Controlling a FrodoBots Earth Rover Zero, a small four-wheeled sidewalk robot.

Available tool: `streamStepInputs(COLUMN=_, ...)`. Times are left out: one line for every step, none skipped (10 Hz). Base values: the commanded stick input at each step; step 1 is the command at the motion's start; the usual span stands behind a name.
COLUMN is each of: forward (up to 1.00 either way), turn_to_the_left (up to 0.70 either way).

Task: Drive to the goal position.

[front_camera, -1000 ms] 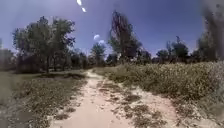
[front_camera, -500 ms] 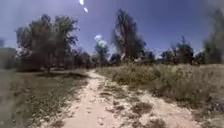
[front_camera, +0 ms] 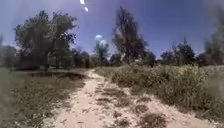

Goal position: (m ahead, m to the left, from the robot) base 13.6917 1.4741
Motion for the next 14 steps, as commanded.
streamStepInputs(forward=0.85, turn_to_the_left=0.23)
streamStepInputs(forward=0.85, turn_to_the_left=0.15)
streamStepInputs(forward=0.85, turn_to_the_left=0.07)
streamStepInputs(forward=0.85, turn_to_the_left=0.00)
streamStepInputs(forward=0.85, turn_to_the_left=0.07)
streamStepInputs(forward=0.85, turn_to_the_left=0.31)
streamStepInputs(forward=0.85, turn_to_the_left=0.34)
streamStepInputs(forward=0.85, turn_to_the_left=0.34)
streamStepInputs(forward=0.85, turn_to_the_left=0.34)
streamStepInputs(forward=0.85, turn_to_the_left=0.26)
streamStepInputs(forward=0.85, turn_to_the_left=0.00)
streamStepInputs(forward=0.85, turn_to_the_left=0.00)
streamStepInputs(forward=0.85, turn_to_the_left=0.00)
streamStepInputs(forward=0.85, turn_to_the_left=0.00)
